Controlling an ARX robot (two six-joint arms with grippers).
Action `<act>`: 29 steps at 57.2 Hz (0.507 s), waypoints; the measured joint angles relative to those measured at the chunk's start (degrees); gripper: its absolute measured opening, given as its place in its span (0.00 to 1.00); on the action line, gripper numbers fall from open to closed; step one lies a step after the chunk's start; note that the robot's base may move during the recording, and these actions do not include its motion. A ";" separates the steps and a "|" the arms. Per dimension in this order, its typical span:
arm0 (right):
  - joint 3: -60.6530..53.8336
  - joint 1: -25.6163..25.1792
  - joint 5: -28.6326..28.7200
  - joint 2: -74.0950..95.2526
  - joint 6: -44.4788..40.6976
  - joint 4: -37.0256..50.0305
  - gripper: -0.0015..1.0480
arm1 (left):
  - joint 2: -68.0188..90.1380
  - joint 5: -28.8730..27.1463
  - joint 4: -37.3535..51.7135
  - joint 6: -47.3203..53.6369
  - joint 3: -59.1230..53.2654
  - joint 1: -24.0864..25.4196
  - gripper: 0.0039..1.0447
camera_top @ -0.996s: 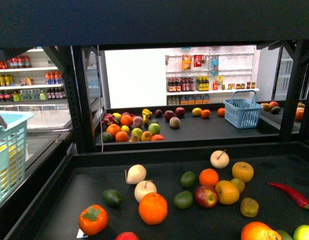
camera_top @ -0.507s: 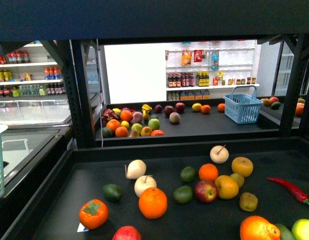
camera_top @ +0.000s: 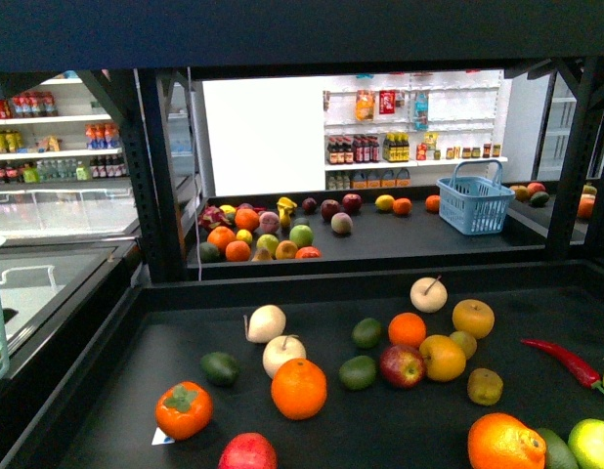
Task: Pick lemon from shelf
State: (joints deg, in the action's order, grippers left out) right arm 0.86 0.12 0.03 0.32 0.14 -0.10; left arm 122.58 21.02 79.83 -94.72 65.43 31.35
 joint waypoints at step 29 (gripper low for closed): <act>0.00 0.00 -0.02 0.00 0.00 0.00 0.93 | -8.63 4.63 -12.85 15.34 -8.85 4.63 0.92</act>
State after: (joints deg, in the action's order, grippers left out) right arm 0.86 0.12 0.01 0.32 0.14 -0.10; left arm 113.95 25.65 66.98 -79.37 56.58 35.99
